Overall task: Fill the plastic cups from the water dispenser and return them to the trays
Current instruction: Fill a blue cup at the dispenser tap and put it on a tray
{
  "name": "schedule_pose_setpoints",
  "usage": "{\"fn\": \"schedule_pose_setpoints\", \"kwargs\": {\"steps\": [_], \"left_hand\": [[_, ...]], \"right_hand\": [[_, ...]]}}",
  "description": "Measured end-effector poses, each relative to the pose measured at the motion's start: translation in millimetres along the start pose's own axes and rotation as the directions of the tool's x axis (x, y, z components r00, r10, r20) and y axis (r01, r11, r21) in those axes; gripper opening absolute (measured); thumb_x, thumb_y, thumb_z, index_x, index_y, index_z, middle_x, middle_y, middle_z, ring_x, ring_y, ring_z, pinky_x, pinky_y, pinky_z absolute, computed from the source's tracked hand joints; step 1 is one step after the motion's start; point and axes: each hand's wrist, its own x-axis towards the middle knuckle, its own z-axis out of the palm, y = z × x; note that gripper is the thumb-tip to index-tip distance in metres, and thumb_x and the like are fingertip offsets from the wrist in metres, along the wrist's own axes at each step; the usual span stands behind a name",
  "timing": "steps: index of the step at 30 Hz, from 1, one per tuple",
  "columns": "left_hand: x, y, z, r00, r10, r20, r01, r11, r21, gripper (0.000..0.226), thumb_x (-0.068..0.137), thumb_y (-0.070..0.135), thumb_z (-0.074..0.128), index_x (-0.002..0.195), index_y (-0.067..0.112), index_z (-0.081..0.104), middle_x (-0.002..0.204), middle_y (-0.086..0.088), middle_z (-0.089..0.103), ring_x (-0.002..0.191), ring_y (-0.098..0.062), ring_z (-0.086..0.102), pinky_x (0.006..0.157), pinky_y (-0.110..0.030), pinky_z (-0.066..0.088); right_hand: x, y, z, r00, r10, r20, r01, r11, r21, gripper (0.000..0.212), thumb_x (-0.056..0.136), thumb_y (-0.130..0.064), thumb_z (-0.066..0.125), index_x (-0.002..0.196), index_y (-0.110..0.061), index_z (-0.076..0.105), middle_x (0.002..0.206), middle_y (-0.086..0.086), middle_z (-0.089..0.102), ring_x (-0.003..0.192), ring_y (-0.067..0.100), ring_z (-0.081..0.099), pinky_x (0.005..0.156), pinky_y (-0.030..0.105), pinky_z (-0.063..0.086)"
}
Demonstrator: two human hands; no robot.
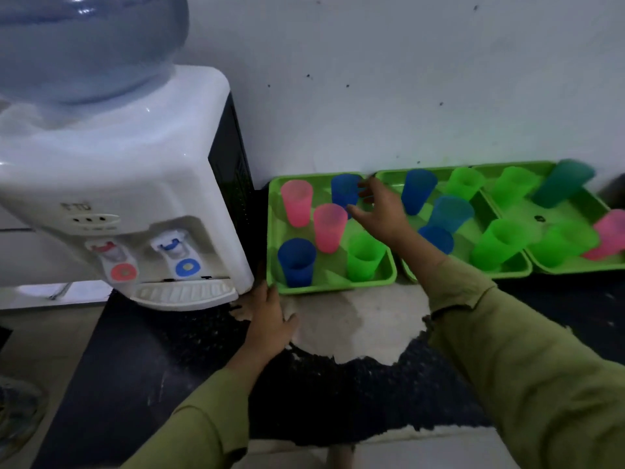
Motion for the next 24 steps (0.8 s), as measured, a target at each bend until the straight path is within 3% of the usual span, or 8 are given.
{"fn": "schedule_pose_setpoints", "kwargs": {"steps": [3,7,13,17,20,24], "left_hand": [[-17.8,8.3,10.1,0.999,-0.020,-0.031,0.016,0.994,-0.105,0.071,0.084,0.017,0.062,0.144,0.003,0.026,0.155,-0.012,0.007,0.141,-0.022,0.019,0.107,-0.022,0.025],[-34.6,23.3,32.6,0.998,-0.003,-0.064,-0.003,0.996,-0.093,0.061,0.084,0.017,0.062,0.137,0.005,0.035,0.146,-0.011,0.024,0.135,-0.025,0.029,0.109,-0.031,0.029],[-36.6,67.3,67.5,0.990,0.107,0.086,-0.092,0.982,-0.162,0.056,0.087,0.024,0.060,0.137,0.012,0.036,0.138,-0.006,0.038,0.129,-0.019,0.038,0.105,-0.035,0.037],[-20.5,109.6,91.5,0.982,0.158,0.107,-0.131,0.966,-0.223,0.055,0.087,0.027,0.062,0.134,0.013,0.038,0.137,-0.003,0.043,0.128,-0.015,0.039,0.103,-0.038,0.040],[-4.9,141.2,108.7,0.981,0.180,0.068,-0.154,0.948,-0.278,0.057,0.086,0.026,0.063,0.135,0.016,0.038,0.138,-0.001,0.043,0.127,-0.010,0.040,0.104,-0.034,0.039],[19.0,179.3,126.0,0.988,0.153,0.002,-0.143,0.927,-0.347,0.067,0.082,0.020,0.068,0.139,0.014,0.033,0.142,-0.004,0.042,0.129,-0.013,0.040,0.103,-0.026,0.036]], "right_hand": [[-30.6,13.9,-21.1,0.995,0.009,-0.103,-0.007,1.000,0.014,0.038,0.080,-0.016,0.069,0.113,-0.002,0.057,0.104,0.015,0.065,0.095,0.025,0.061,0.082,0.027,0.043],[-61.1,40.1,-46.4,0.976,0.051,-0.211,-0.047,0.999,0.024,0.027,0.083,-0.013,0.066,0.106,-0.001,0.060,0.099,0.015,0.065,0.092,0.025,0.061,0.081,0.033,0.047],[-85.6,96.5,-82.1,0.936,0.177,-0.305,-0.169,0.984,0.052,0.020,0.083,-0.010,0.062,0.103,-0.004,0.059,0.093,0.013,0.063,0.083,0.024,0.060,0.077,0.038,0.050],[-94.5,142.8,-92.8,0.945,0.261,-0.198,-0.262,0.965,0.018,0.021,0.082,-0.008,0.063,0.102,-0.005,0.057,0.091,0.011,0.062,0.085,0.027,0.060,0.073,0.032,0.045],[-98.7,172.8,-90.3,0.960,0.280,-0.034,-0.281,0.958,-0.054,0.030,0.083,-0.008,0.062,0.111,-0.001,0.056,0.105,0.015,0.064,0.099,0.029,0.060,0.081,0.028,0.043],[-103.6,199.1,-84.5,0.943,0.208,0.261,-0.142,0.958,-0.251,0.047,0.087,-0.015,0.057,0.130,-0.001,0.045,0.128,0.020,0.054,0.118,0.034,0.050,0.096,0.036,0.039]]}}
